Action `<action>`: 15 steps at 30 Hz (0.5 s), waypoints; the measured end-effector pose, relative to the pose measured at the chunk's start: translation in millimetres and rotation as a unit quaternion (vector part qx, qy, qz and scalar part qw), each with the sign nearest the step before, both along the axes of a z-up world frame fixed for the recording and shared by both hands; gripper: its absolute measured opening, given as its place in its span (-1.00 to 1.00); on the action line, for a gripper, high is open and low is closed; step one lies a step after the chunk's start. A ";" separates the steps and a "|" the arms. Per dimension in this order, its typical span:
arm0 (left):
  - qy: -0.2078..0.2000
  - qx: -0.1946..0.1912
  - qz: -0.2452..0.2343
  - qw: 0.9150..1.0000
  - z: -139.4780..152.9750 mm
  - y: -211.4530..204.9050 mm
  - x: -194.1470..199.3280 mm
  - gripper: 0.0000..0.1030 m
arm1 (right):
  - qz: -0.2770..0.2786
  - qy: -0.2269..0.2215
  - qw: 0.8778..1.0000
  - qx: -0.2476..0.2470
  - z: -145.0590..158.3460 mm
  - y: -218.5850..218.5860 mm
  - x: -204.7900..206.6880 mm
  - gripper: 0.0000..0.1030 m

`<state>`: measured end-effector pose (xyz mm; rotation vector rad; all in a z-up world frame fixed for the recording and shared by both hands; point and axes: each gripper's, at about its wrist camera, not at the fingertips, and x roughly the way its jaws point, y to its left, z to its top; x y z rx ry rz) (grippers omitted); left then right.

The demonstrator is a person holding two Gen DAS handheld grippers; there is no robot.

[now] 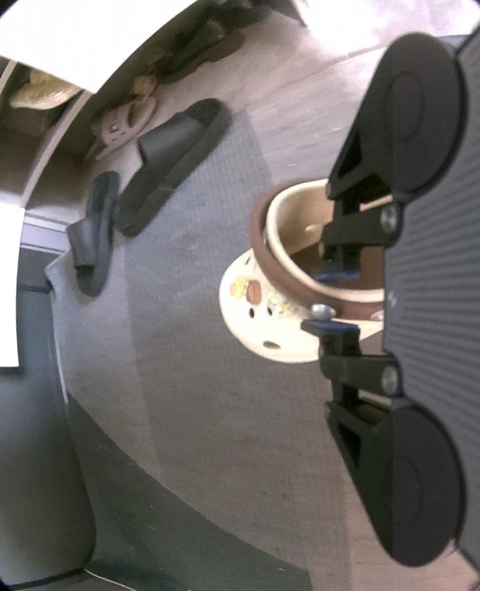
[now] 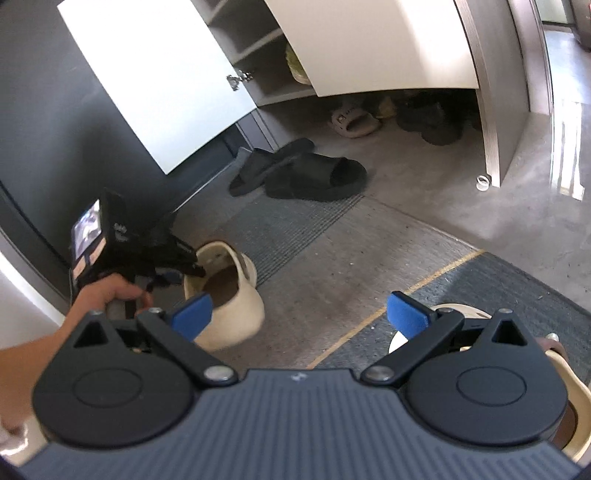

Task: Organize scattered shoes
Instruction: 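Lift the cream clog with the left tool, set it down, open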

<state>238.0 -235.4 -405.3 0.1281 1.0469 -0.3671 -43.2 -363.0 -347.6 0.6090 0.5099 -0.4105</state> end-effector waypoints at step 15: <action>0.038 0.041 -0.040 0.998 -38.7 24.4 -31.9 0.38 | -0.002 -0.004 1.000 0.006 3.1 11.7 -3.0 1.00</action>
